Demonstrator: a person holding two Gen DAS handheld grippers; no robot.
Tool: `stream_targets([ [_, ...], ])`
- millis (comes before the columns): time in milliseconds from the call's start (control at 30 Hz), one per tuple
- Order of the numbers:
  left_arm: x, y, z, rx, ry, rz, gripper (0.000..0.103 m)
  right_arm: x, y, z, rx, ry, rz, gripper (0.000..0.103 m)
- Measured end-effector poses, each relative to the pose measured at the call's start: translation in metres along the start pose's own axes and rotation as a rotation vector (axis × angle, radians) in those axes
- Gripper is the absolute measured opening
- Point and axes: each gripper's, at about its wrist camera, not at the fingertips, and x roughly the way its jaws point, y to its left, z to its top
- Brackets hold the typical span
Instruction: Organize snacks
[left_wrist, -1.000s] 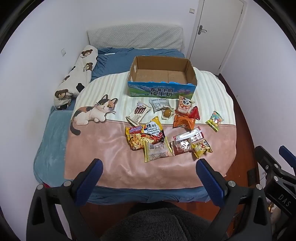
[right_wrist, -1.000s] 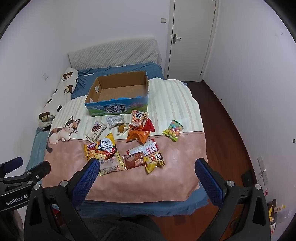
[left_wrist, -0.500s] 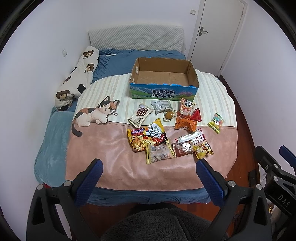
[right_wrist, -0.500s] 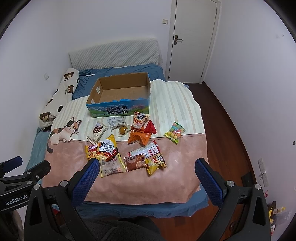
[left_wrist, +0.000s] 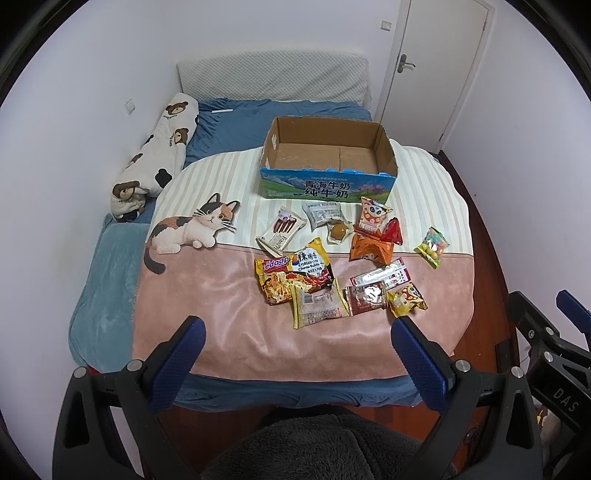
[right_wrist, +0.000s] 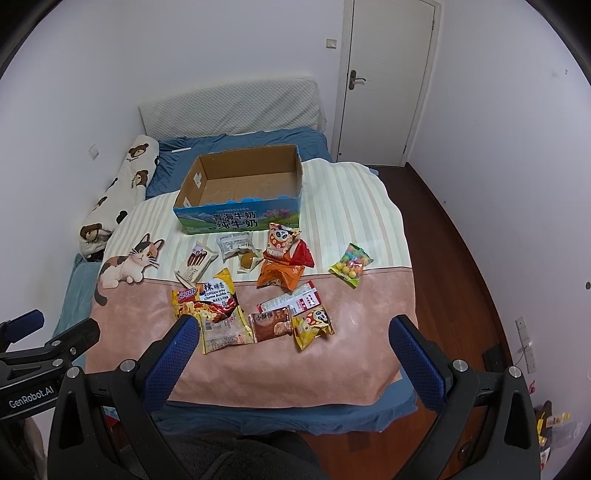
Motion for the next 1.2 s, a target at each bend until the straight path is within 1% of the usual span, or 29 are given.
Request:
stream_targets([
  [400,-0.0004,-0.0006,0.0019,0.001,-0.002,-0.001,0.103,-0.0013,0.0018,0.0054,-0.001,-0.002,0.001,0.103],
  [1200,-0.0026,-0.004,0.0013,0.001,-0.005,-0.004,0.103,-0.0042,-0.0001,0.0047,0.003,-0.006,0.008,0.103],
])
